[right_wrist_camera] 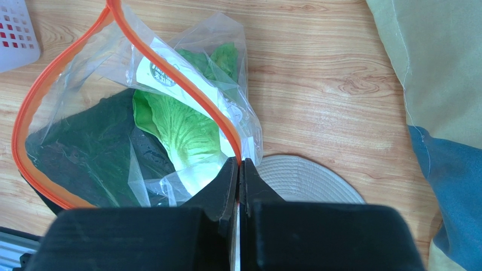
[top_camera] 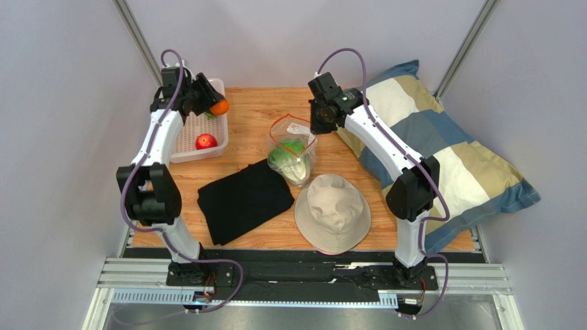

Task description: Open the zip-top bag and remove the fake food

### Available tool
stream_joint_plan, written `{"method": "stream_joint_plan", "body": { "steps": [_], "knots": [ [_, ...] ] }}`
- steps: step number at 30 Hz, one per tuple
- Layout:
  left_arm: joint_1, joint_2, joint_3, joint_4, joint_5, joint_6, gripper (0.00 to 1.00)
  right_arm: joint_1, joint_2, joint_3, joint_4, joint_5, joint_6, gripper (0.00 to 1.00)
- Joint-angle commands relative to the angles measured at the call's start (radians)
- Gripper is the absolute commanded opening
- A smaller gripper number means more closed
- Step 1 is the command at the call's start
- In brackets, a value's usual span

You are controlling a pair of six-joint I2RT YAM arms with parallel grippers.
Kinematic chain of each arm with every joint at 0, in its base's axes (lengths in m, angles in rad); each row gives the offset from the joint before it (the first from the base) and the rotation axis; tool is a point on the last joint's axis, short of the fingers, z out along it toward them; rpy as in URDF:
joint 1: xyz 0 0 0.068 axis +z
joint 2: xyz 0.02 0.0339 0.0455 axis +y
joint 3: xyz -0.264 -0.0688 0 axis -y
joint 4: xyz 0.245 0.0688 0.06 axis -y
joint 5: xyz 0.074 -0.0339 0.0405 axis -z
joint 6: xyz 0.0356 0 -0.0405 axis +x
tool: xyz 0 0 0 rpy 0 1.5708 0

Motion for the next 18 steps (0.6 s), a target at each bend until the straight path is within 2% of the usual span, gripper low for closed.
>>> {"method": "stream_joint_plan", "body": {
  "steps": [1, 3, 4, 6, 7, 9, 10, 11, 12, 13, 14, 18],
  "knots": [
    [0.047, 0.151, 0.167, -0.192, -0.152, -0.003, 0.0, -0.011, -0.031, 0.036, 0.001, -0.014, 0.0, 0.0],
    [0.065, 0.211, 0.227, -0.232, -0.192, 0.002, 0.0, -0.017, -0.032, 0.031, 0.002, -0.013, 0.0, 0.0],
    [0.07, 0.225, 0.235, -0.243, -0.208, 0.005, 0.07, -0.022, -0.035, 0.028, 0.002, -0.013, 0.001, 0.0],
    [0.076, 0.276, 0.274, -0.255, -0.246, 0.019, 0.14, -0.025, -0.035, 0.025, 0.005, -0.013, 0.001, 0.0],
    [0.079, 0.297, 0.294, -0.298, -0.261, 0.017, 0.26, -0.028, -0.034, 0.028, 0.005, -0.013, 0.001, 0.0],
    [0.082, 0.355, 0.362, -0.338, -0.261, 0.032, 0.38, -0.028, -0.032, 0.033, 0.005, -0.014, 0.001, 0.0],
    [0.081, 0.371, 0.38, -0.39, -0.269, 0.034, 0.61, -0.028, -0.032, 0.039, 0.007, -0.016, 0.003, 0.0],
    [0.081, 0.379, 0.39, -0.4, -0.269, 0.039, 0.73, -0.028, -0.029, 0.04, 0.005, -0.017, 0.001, 0.0],
    [0.081, 0.382, 0.399, -0.418, -0.272, 0.043, 0.78, -0.029, -0.028, 0.043, 0.005, -0.019, 0.003, 0.0],
    [0.081, 0.376, 0.397, -0.42, -0.274, 0.045, 0.92, -0.029, -0.028, 0.046, 0.005, -0.016, 0.001, 0.0],
    [0.079, 0.362, 0.39, -0.415, -0.274, 0.051, 0.99, -0.028, -0.028, 0.05, 0.005, -0.014, -0.002, 0.0],
    [0.067, 0.265, 0.364, -0.426, -0.297, 0.097, 0.99, -0.029, -0.029, 0.056, 0.005, 0.003, -0.017, 0.0]
  ]
}}
